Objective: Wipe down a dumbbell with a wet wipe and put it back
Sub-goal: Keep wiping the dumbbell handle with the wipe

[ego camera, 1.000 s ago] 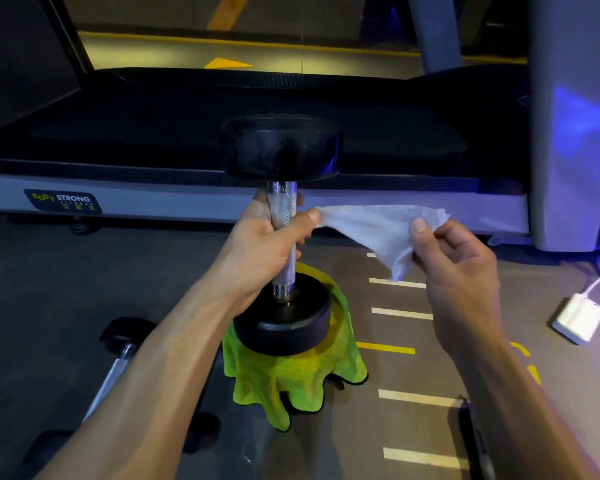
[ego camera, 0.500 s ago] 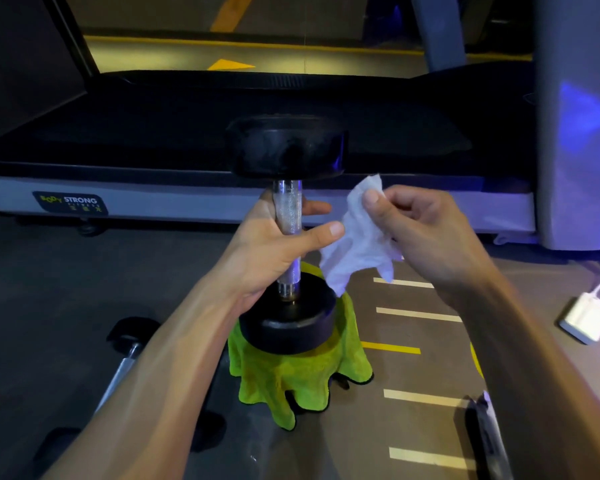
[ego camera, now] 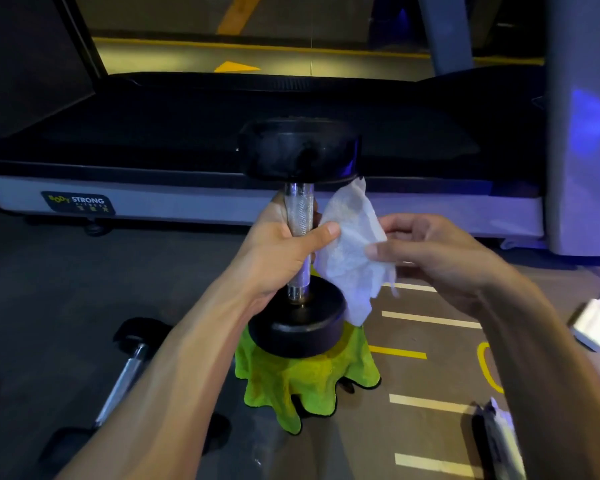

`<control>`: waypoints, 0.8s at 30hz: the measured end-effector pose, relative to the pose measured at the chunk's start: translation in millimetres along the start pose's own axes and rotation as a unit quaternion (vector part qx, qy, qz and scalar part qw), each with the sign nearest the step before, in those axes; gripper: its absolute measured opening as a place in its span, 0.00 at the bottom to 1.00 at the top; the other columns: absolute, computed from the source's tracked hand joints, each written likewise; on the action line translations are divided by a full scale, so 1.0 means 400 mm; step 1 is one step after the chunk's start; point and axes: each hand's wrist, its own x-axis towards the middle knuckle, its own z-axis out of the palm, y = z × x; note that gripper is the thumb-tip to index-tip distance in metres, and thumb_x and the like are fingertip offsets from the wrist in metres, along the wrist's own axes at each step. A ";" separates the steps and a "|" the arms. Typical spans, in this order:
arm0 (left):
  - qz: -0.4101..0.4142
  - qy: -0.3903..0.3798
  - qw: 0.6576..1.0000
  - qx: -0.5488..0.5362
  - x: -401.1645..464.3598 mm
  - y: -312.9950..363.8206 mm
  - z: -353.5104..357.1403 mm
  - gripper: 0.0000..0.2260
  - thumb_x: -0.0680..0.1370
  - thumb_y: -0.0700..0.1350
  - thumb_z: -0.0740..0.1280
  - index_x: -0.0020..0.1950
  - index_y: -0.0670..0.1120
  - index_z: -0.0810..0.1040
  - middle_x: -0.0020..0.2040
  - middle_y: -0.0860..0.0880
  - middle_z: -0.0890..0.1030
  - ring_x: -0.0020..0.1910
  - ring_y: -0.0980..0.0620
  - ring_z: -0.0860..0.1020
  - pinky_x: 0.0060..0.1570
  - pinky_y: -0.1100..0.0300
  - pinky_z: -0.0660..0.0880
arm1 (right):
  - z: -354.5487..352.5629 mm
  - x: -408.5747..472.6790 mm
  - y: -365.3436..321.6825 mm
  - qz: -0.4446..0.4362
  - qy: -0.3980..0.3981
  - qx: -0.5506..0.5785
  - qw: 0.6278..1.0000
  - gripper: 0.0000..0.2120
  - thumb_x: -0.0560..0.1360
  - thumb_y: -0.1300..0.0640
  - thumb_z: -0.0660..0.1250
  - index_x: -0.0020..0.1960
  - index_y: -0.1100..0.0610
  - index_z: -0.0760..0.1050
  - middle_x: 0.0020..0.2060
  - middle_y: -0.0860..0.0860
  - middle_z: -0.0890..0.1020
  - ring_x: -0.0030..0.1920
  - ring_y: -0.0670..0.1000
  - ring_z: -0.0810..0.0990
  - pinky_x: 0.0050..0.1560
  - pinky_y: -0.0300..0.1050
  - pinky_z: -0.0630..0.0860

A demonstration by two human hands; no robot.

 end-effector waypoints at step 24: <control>-0.018 0.004 1.000 0.002 -0.005 0.014 -0.004 0.15 0.76 0.35 0.76 0.55 0.47 0.74 0.50 0.40 0.78 0.46 0.44 0.80 0.50 0.46 0.81 | 0.045 -0.044 0.097 -0.034 0.002 0.350 0.936 0.27 0.71 0.65 0.71 0.71 0.61 0.75 0.65 0.59 0.82 0.64 0.59 0.82 0.63 0.55 0.80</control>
